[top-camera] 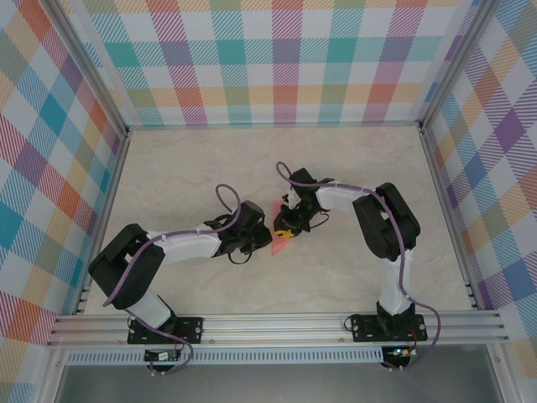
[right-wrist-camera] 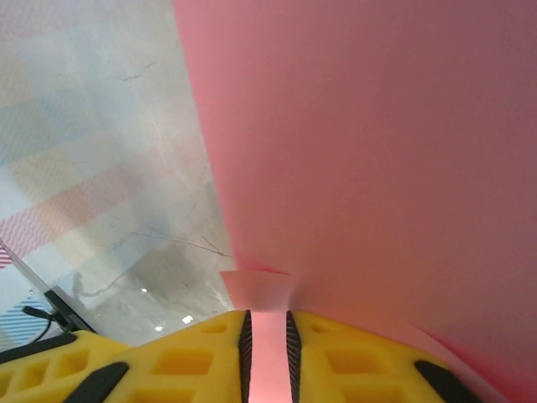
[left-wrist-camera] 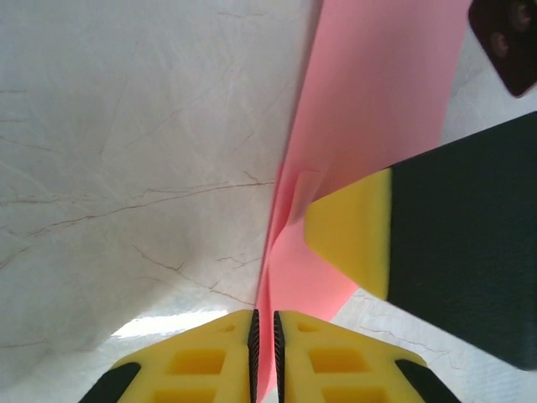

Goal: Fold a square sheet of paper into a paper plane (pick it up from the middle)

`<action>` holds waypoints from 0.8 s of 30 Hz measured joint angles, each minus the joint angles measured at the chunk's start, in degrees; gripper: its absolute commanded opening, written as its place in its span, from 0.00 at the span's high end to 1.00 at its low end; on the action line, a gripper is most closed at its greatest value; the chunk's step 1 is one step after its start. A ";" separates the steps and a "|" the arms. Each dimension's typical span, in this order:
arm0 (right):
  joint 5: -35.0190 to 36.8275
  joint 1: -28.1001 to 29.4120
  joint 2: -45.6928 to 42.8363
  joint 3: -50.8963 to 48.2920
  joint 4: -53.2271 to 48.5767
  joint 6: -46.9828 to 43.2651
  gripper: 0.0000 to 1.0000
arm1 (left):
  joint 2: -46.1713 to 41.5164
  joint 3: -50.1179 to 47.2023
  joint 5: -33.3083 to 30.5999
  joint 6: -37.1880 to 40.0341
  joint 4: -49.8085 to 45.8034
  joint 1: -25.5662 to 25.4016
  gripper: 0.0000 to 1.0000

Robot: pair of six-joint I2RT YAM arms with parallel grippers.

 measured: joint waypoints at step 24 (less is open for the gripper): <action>0.92 -0.57 -0.22 -0.90 0.96 -0.17 1.00 | 7.32 6.73 2.03 0.76 1.40 1.20 1.00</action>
